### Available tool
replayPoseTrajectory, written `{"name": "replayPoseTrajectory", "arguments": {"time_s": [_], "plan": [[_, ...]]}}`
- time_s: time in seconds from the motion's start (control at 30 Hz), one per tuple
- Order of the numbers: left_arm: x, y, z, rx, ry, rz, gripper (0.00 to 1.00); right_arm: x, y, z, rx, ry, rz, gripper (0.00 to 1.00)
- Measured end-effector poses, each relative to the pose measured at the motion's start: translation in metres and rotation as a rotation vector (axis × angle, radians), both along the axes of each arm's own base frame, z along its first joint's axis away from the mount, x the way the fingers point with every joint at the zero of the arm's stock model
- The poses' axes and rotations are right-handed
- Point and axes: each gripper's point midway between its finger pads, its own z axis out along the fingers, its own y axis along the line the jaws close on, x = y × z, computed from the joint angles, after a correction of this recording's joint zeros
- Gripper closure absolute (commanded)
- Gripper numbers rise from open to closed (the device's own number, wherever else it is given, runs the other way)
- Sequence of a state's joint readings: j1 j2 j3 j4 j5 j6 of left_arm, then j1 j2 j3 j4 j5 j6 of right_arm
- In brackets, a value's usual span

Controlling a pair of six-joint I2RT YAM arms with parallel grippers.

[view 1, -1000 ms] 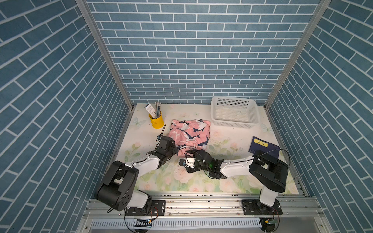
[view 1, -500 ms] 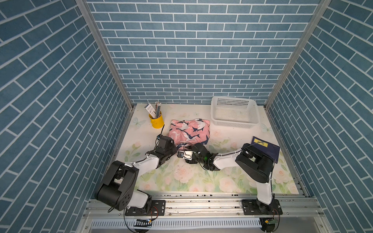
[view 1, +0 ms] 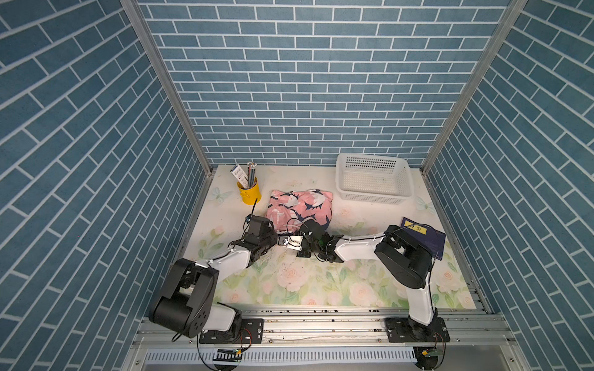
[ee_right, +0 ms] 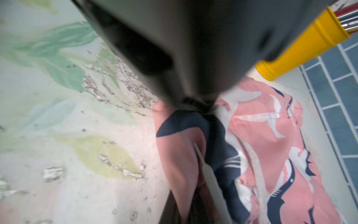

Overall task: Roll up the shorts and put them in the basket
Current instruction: Roll the shorts at the center of the board.

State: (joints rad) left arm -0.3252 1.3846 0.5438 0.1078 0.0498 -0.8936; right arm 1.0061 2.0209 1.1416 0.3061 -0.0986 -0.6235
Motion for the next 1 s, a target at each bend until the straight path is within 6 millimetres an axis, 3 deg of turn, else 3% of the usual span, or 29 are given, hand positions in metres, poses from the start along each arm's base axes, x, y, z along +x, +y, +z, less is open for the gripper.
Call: {"name": "replayPoseTrajectory", "arguments": {"time_s": [0.07, 0.13, 0.33, 0.5, 0.6, 0.77, 1.0], "plan": [[-0.003, 0.007, 0.007, 0.009, -0.012, 0.017, 0.14, -0.007, 0.005, 0.003, 0.006, 0.056, 0.027, 1.00], [-0.005, 0.015, 0.019, 0.021, -0.039, 0.039, 0.10, -0.014, 0.012, 0.010, 0.024, 0.109, 0.052, 1.00], [-0.015, 0.041, 0.065, 0.053, -0.161, 0.131, 0.10, -0.040, 0.021, 0.025, 0.069, 0.295, 0.144, 1.00], [-0.030, 0.046, 0.099, 0.008, -0.269, 0.153, 0.14, -0.045, 0.001, 0.005, 0.017, 0.515, 0.064, 1.00], [-0.042, 0.051, 0.094, 0.000, -0.261, 0.167, 0.14, -0.041, -0.004, 0.001, 0.023, 0.612, 0.034, 1.00], [-0.067, 0.058, 0.066, 0.002, -0.192, 0.184, 0.14, -0.031, -0.004, 0.006, 0.059, 0.768, -0.005, 1.00], [-0.087, 0.053, 0.036, -0.043, -0.157, 0.185, 0.10, -0.017, -0.002, 0.011, 0.106, 0.971, -0.054, 1.00]]}}
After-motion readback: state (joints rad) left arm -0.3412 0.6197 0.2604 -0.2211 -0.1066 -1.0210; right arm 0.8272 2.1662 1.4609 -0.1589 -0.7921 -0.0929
